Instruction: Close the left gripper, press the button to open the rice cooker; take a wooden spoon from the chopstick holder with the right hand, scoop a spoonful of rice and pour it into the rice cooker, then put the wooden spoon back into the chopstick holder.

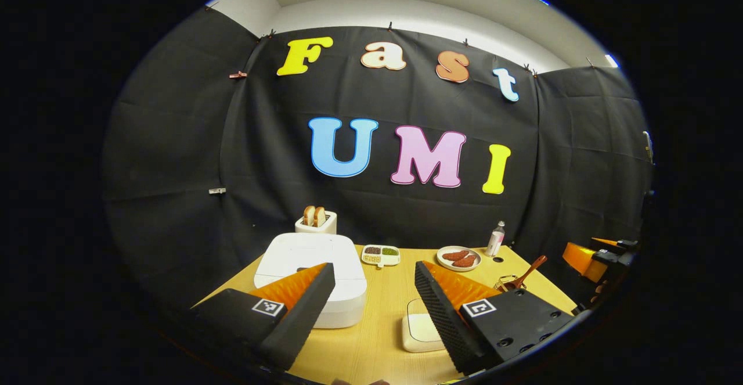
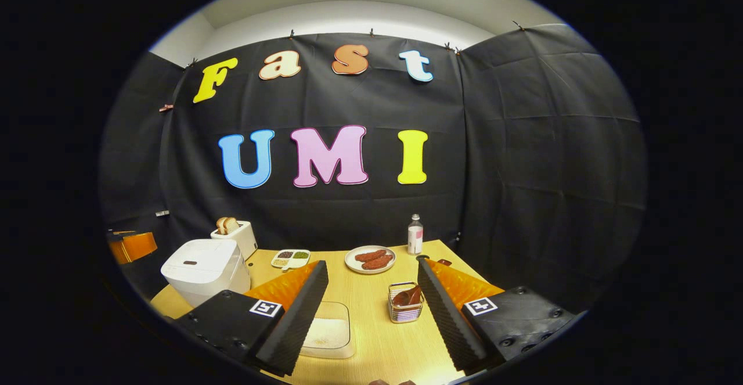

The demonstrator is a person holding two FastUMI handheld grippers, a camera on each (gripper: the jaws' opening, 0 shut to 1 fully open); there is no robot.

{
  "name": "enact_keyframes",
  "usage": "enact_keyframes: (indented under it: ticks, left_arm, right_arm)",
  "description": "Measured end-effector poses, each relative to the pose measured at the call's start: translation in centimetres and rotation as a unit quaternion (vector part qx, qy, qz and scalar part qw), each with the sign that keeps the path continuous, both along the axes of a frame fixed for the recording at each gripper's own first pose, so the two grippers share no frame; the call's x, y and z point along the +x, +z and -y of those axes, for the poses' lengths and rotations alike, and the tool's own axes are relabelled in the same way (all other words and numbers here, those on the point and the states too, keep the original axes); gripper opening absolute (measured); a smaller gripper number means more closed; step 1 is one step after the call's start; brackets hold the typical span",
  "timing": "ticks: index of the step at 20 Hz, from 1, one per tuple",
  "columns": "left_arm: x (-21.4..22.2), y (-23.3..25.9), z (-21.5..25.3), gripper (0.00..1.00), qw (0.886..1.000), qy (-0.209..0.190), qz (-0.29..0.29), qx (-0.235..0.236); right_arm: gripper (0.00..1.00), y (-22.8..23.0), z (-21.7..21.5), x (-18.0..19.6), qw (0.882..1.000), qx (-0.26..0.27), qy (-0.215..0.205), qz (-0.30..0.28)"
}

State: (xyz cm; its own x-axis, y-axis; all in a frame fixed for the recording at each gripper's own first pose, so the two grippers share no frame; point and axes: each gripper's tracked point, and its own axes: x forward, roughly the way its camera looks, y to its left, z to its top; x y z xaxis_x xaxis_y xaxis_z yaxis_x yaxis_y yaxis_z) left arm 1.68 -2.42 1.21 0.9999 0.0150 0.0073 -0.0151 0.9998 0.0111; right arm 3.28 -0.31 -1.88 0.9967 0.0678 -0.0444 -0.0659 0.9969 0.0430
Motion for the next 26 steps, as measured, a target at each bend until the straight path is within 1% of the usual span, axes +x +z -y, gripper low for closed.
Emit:
enact_keyframes:
  ticks: [4, 7, 10, 12, 14, 17, 19, 20, 21, 22, 23, 24, 25, 26]
  left_arm:
    - [0.3, 0.0, -0.2, 0.96, 1.0, 0.003, -0.001, -0.001]
    - [0.7, -0.1, -0.4, 0.96, 1.0, 0.001, -0.008, 0.0]
    - [1.2, 0.5, -1.5, 0.95, 1.0, 0.012, -0.004, 0.018]
    - [1.7, 0.5, -2.0, 0.95, 1.0, 0.015, -0.006, 0.013]
    - [2.2, 0.6, -2.7, 0.95, 1.0, 0.02, -0.008, 0.003]
    - [2.9, 1.2, -4.2, 0.95, 1.0, 0.031, -0.001, -0.001]
    - [3.5, 1.4, -5.6, 0.93, 0.999, 0.039, 0.0, 0.0]
    - [3.8, 1.6, -6.2, 0.87, 0.999, 0.041, -0.002, -0.001]
    - [4.0, 1.5, -6.6, 0.83, 0.999, 0.042, -0.003, -0.005]
    - [4.3, 1.7, -7.1, 0.76, 0.999, 0.045, -0.002, -0.009]
    - [4.8, 2.2, -7.7, 0.73, 0.999, 0.049, 0.003, -0.008]
    - [5.2, 2.7, -8.2, 0.65, 0.999, 0.053, 0.008, -0.002]
    - [5.6, 2.8, -9.0, 0.6, 0.998, 0.061, 0.011, 0.006]
    - [6.3, 3.1, -10.0, 0.48, 0.997, 0.075, 0.016, 0.017]
  right_arm:
    - [0.98, -1.4, -0.8, 0.0, 1.0, 0.002, 0.017, -0.02]
    - [0.98, -1.6, -1.7, 0.1, 0.999, -0.004, 0.032, -0.029]
    - [0.98, 0.1, -1.7, 0.4, 0.999, -0.017, 0.034, -0.007]
    - [0.98, 0.3, -1.8, 0.6, 0.999, -0.021, 0.036, 0.0]
    - [0.98, 0.1, -2.1, 0.8, 0.999, -0.017, 0.039, -0.004]
    - [0.98, -0.4, -2.2, 1.0, 0.999, -0.027, 0.044, -0.006]
    - [0.98, -0.5, -1.8, 1.2, 0.999, -0.027, 0.044, -0.006]
    - [0.98, -0.5, -1.5, 1.3, 0.999, -0.025, 0.041, -0.006]
    - [0.98, -0.4, -1.3, 1.5, 0.999, -0.023, 0.038, -0.005]
    - [0.98, -0.4, -1.0, 1.8, 0.999, -0.023, 0.034, -0.005]
    - [0.98, -0.5, -0.6, 1.9, 0.999, -0.023, 0.029, -0.006]
    - [0.98, -0.6, -0.4, 1.9, 0.999, -0.022, 0.025, -0.008]
    - [0.98, -0.8, -0.2, 2.0, 0.999, -0.021, 0.022, -0.011]
    - [0.98, -1.0, -0.1, 2.0, 0.999, -0.021, 0.02, -0.015]
